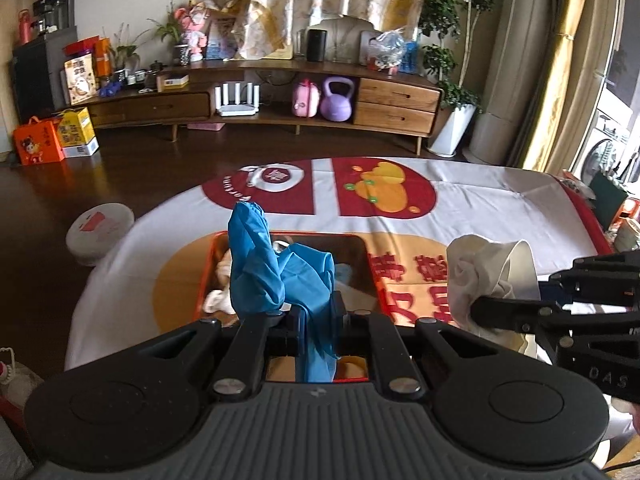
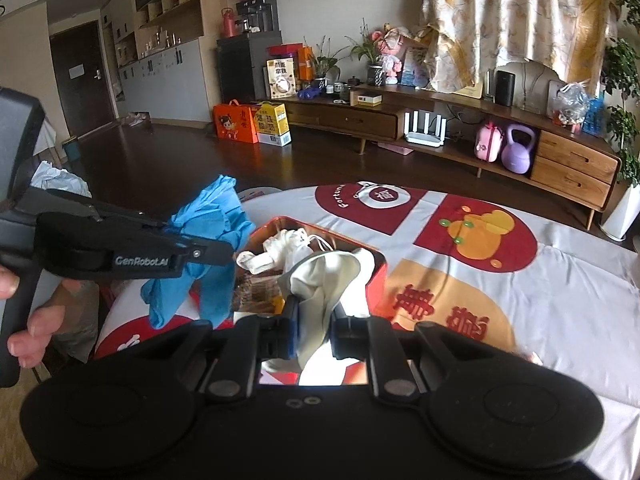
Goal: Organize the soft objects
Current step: 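Lower the blue glove and white glove into the tin with both grippers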
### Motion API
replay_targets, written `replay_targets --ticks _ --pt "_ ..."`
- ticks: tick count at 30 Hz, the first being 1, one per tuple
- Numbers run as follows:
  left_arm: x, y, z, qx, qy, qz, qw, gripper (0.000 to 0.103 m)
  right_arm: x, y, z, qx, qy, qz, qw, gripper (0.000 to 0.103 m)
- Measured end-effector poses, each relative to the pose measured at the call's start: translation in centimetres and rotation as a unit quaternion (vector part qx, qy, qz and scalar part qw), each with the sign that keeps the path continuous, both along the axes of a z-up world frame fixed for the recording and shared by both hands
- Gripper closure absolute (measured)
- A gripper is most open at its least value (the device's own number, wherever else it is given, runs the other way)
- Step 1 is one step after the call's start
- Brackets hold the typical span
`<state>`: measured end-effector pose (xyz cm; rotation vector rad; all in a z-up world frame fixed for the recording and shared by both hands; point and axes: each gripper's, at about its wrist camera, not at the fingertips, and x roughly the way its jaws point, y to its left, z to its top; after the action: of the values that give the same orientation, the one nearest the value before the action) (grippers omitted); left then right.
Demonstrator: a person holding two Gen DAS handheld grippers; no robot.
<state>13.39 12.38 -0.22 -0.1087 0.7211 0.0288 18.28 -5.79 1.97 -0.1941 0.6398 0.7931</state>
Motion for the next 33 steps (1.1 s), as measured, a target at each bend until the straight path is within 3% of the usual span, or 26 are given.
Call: replay_targets --ticks 13,33 --pt "2.2 5.0 -2.5 -0.005 0.017 0.04 0.999 0.092 4.5 5.2 -2.4 -0.035 0.009 0.002 0.999 0.087" --pt "7.9 5.1 -6.8 -0.033 0.052 0.025 0.9978 0.092 8.7 8.2 -7.8 -0.063 0.062 -0.001 0.996 0.085"
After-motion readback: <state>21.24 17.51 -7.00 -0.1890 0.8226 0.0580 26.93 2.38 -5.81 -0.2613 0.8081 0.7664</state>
